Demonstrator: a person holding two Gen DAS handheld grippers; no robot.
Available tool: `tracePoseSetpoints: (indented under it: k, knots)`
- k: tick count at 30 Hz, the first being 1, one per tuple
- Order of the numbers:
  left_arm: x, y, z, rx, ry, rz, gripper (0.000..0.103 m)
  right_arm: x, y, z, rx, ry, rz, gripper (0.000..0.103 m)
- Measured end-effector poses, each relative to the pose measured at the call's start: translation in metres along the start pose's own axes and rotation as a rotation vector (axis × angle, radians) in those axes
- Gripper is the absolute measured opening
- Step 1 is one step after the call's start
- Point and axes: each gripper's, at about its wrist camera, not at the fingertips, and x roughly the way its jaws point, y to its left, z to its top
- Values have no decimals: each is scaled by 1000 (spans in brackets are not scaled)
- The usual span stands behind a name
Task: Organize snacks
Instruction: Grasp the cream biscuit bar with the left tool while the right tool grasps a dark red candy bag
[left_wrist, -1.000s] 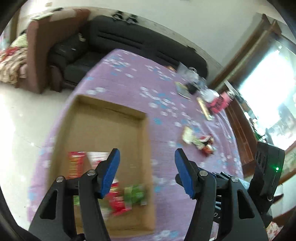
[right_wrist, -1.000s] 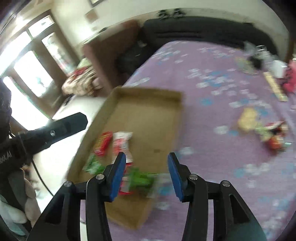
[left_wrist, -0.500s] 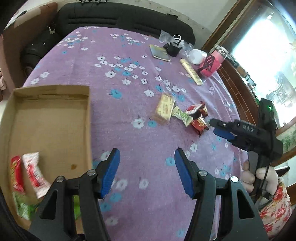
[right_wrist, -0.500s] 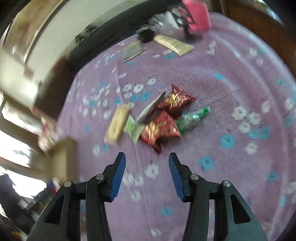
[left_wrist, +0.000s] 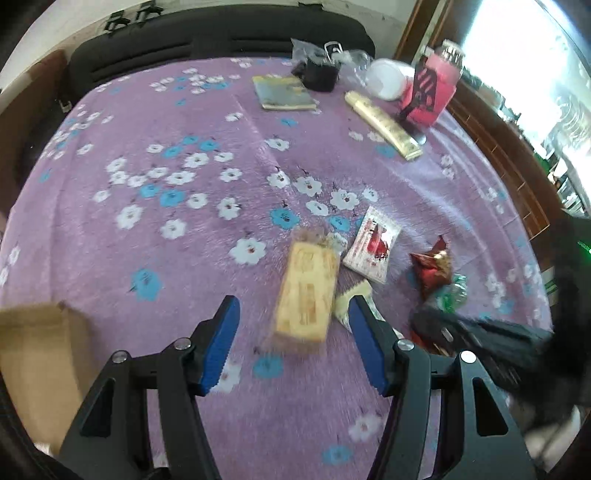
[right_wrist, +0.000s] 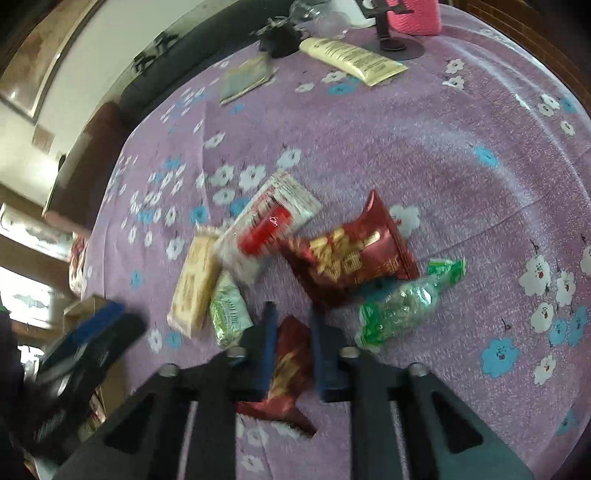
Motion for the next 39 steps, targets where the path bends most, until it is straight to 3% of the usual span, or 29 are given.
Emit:
tracePoseSetpoints:
  k: [5,7,8,12,14,16,18,20,27,28,32,39]
  knots:
    - [28,-8,5,62,41,34,62,-15,-14,-22,-50,-1,17,7]
    - [31,-18,4,105,52,81,53,-21,-19,-27,-68,7,53,8]
    - [30,-22,3,125,53,94,37,-26,-21,-28,-66,0,64,8]
    - [19,-22,-3,113,69,56,36,-56,-39,-29,-46,-69,91,12]
    - [11,-17,-8,88,58,47,35,-68,-44,-30,-52,-74,111,20]
    - [1,-10,-14,44,43,24,35,-73,-41,-34,-79,-72,143,40]
    - [-11,-4,-19,11,27,17,35,-71,-32,-37,-98,-49,177,48]
    - [-26,0,-26,-14,6,25,35,-60,-25,-38,-53,12,212,48]
    - [-81,18,-51,-84,-76,53,36,-27,1,-40,16,73,52,49]
    - [-87,25,-57,-107,-81,46,36,-24,5,-41,13,64,34,54]
    - [-111,45,-77,-153,-109,59,36,-18,24,-39,-31,24,-56,54]
    - [-138,75,-107,-227,-135,50,36,-7,35,-32,-39,-6,-59,54]
